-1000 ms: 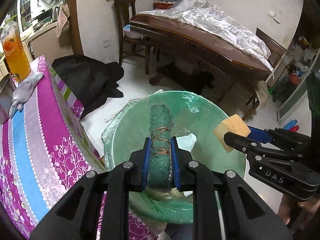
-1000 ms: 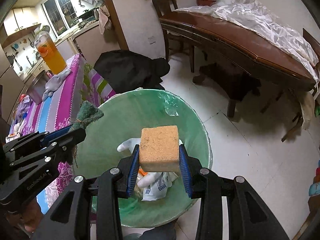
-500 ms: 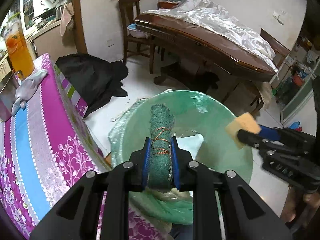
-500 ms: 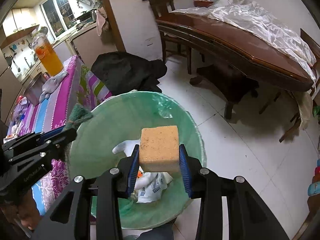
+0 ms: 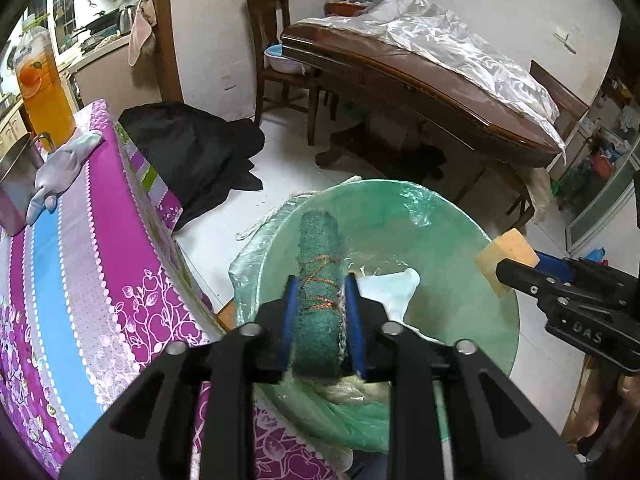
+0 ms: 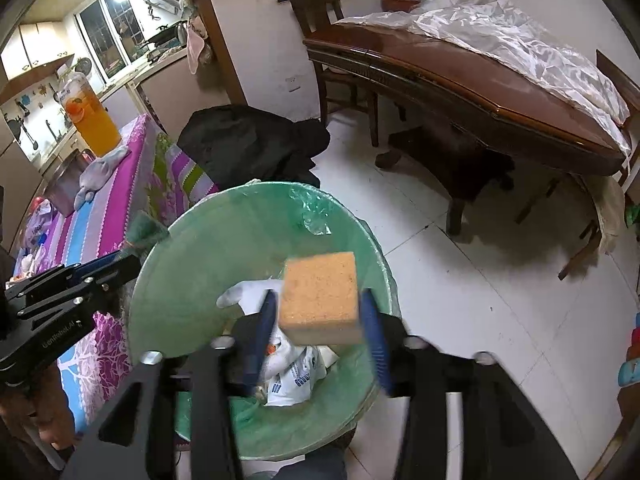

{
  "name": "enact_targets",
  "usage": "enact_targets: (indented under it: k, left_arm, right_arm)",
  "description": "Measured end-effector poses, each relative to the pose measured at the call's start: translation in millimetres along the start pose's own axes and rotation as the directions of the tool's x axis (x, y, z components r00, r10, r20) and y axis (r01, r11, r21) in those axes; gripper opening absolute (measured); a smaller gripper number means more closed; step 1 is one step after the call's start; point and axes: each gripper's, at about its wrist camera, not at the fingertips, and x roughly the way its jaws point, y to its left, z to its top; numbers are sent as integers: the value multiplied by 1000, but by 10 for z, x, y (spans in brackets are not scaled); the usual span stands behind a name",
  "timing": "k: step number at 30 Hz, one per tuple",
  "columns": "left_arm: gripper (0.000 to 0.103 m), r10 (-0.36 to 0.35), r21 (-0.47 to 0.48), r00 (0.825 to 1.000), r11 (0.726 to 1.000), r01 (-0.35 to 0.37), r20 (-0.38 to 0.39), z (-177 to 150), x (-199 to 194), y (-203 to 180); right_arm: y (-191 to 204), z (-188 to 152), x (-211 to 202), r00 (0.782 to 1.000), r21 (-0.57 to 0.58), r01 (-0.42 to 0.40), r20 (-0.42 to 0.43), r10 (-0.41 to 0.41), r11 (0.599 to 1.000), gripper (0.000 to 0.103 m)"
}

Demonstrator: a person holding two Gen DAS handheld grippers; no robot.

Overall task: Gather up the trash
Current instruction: 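Open the left tool to drop the scrubber while the right tool drops the sponge, then move both open tools back over the trash on the table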

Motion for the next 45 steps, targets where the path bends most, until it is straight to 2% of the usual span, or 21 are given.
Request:
enact_targets:
  k: [1,2,3,15,17,20,22,24,27,30,33,35,39,40,42,43,44,45]
  left_arm:
    - [46,1,-4,1000,1000,-1,3,-1,-2,14]
    - [60,4,-7,1000,1000,-3,7,-1,-5,23]
    - [66,6,-8,1000,1000,-6,12,-5,-14,36]
    - [67,8,-12,1000,1000,-8,10,-60,-45,93]
    - [67,10,-10,1000,1000,-10,16,-96,-95,124]
    - [67,23,-7,999,1000,-23,41,-174,-217,205]
    - [67,32,-7,998,999,-32,54,-254,-303,296]
    - [67,53,-11,997,999,-52,64,-351,-391,442]
    - [67,85,-39,993,996,-82,79,-476,-532,679]
    - [67,125,-92,988,989,-116,96,-642,-753,1072]
    - [67,173,-137,979,978,-158,107,-816,-955,1452]
    - [67,223,-181,968,963,-200,113,-987,-1142,1835]
    - [67,319,-291,942,915,-278,103,-1346,-1530,2653]
    - [67,330,-315,939,905,-286,98,-1426,-1612,2821]
    - [67,371,-389,925,866,-313,83,-1633,-1831,3257]
    - [67,389,-415,918,849,-326,76,-1709,-1911,3420]
    - [67,411,-448,909,827,-341,66,-1794,-2006,3605]
    - [67,427,-473,902,809,-350,62,-1862,-2088,3750]
  right_arm:
    - [2,-3,-20,1000,0,7,13,-7,1000,62]
    - [-11,-3,-29,1000,0,6,16,-6,1000,62]
    - [-20,-3,-35,1000,4,1,17,-1,1000,62]
    - [20,-30,-134,999,-8,6,47,-5,1000,63]
    - [73,-50,-237,996,-21,13,83,-11,1000,63]
    - [257,-123,-482,983,-68,20,183,-7,997,64]
    - [452,-219,-649,965,-108,13,262,16,994,70]
    - [623,-288,-724,953,-137,-4,300,45,991,73]
    - [964,-417,-749,936,-186,-67,328,126,980,74]
    - [1303,-500,-715,925,-229,-138,318,208,964,74]
    - [1715,-567,-644,914,-288,-207,284,290,935,76]
    - [1980,-622,-591,909,-328,-238,256,329,914,77]
    - [2547,-724,-473,902,-417,-288,183,391,862,77]
    - [2693,-752,-447,899,-445,-302,162,407,843,77]
    - [3052,-809,-403,887,-517,-332,112,448,788,77]
    - [3226,-834,-386,881,-551,-345,89,465,760,75]
    - [3497,-864,-362,869,-600,-365,54,492,711,73]
    - [3673,-891,-350,862,-626,-378,30,506,682,65]
